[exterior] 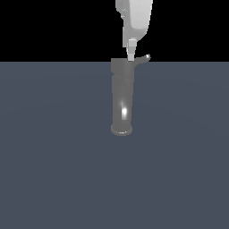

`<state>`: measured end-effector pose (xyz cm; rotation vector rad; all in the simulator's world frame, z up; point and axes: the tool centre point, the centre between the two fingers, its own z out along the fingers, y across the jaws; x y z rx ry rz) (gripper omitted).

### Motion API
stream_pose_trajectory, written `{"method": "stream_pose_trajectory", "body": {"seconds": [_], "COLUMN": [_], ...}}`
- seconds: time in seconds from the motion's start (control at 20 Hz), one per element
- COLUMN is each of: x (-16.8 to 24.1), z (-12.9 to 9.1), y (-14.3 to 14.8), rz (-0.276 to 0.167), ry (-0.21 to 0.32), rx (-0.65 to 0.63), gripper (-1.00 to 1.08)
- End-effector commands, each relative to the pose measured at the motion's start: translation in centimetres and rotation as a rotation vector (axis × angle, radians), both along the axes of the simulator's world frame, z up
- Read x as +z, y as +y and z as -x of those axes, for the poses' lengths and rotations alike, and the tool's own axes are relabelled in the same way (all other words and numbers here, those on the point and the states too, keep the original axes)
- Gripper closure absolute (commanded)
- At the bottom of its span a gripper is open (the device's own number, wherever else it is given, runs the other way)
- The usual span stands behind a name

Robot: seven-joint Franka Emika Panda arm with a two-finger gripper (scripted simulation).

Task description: Turn on the faucet by rotating a designated handle.

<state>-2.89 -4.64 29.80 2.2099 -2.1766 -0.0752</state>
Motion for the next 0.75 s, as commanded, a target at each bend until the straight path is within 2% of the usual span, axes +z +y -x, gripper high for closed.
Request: {"method": "stream_pose_trajectory", "body": {"seconds": [0.0,0.7], "x": [0.0,0.0], "z": [-2.8,-6.3], "y": [-2.6,-6.8], "rz": [0.004,0.009], "ry": [-0.05,-0.061], "rx": [-0.038,-0.087], "gripper": [1.08,1.08]}}
